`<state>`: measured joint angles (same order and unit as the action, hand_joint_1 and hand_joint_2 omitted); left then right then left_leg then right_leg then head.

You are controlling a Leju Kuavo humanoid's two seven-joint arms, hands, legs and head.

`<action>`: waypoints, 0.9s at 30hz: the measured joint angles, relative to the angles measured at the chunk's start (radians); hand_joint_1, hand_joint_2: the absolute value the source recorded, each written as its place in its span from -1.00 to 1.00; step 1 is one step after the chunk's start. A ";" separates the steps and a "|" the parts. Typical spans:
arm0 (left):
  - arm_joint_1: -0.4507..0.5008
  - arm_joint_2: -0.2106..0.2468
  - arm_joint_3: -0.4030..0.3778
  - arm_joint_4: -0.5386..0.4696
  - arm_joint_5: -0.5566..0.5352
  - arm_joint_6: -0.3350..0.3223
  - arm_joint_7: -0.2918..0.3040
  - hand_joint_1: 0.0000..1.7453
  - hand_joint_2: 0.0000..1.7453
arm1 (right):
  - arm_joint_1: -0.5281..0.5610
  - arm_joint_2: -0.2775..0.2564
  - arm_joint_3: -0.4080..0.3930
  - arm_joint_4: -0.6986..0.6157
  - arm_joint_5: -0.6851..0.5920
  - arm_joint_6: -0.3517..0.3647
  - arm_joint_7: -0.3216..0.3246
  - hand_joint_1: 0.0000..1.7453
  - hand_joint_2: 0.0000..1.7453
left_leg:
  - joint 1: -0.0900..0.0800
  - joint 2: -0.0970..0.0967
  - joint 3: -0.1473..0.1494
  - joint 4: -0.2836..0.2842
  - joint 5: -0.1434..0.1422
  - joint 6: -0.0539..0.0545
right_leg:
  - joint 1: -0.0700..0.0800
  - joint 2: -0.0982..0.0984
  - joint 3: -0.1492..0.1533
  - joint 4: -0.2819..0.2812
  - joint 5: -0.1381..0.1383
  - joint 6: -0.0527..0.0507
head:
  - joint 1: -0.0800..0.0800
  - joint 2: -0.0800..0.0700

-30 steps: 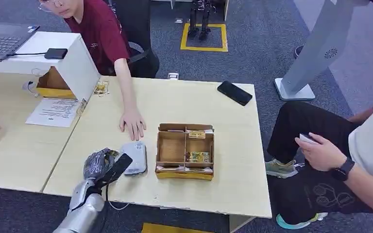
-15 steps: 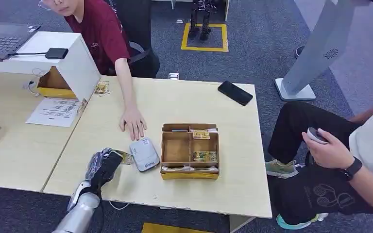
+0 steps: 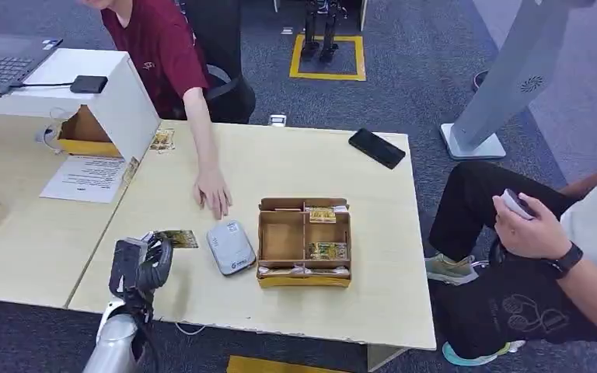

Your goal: Pass the card to the sensor for recognition and then transmit it.

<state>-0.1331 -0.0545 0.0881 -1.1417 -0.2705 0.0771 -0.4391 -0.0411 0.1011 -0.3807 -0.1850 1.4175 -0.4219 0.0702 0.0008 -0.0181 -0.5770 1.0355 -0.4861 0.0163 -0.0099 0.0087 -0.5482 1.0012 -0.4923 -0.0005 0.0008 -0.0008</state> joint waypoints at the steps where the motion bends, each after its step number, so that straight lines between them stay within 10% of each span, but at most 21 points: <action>1: 0.006 -0.002 0.001 -0.012 0.004 -0.003 -0.001 1.00 1.00 | 0.000 0.000 -0.001 0.000 0.001 0.000 0.000 -1.00 -1.00 | 0.000 0.000 0.000 0.000 0.000 0.000 | 0.000 0.000 0.000 0.000 0.000 0.000 | 0.000 0.000; 9: 0.026 -0.017 0.013 -0.074 0.019 0.013 -0.024 1.00 1.00 | -0.001 0.005 -0.003 0.000 0.005 0.000 0.000 -1.00 -1.00 | 0.000 0.000 0.000 0.000 0.000 0.000 | 0.000 0.000 -0.001 0.000 0.000 0.000 | 0.000 0.000; 17: -0.023 -0.025 0.013 -0.104 -0.264 0.364 -0.061 1.00 1.00 | -0.006 0.007 -0.003 0.000 0.040 0.006 -0.005 -1.00 -1.00 | 0.000 0.000 0.000 0.000 0.000 0.000 | 0.000 0.000 -0.001 0.000 0.000 0.000 | 0.000 0.000; 27: -0.176 0.015 0.024 0.048 -0.421 0.549 -0.067 1.00 1.00 | -0.013 0.008 -0.003 -0.001 0.080 0.011 -0.006 -1.00 -1.00 | 0.000 0.001 0.000 0.000 0.000 0.000 | 0.000 0.001 -0.001 0.000 0.001 0.001 | -0.001 0.000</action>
<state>-0.3094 -0.0397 0.1125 -1.0936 -0.6913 0.6257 -0.5058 -0.0540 0.1091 -0.3838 -0.1858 1.4977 -0.4112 0.0637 0.0010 -0.0176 -0.5772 1.0358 -0.4858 0.0163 -0.0098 0.0093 -0.5490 1.0013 -0.4916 0.0002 0.0000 -0.0008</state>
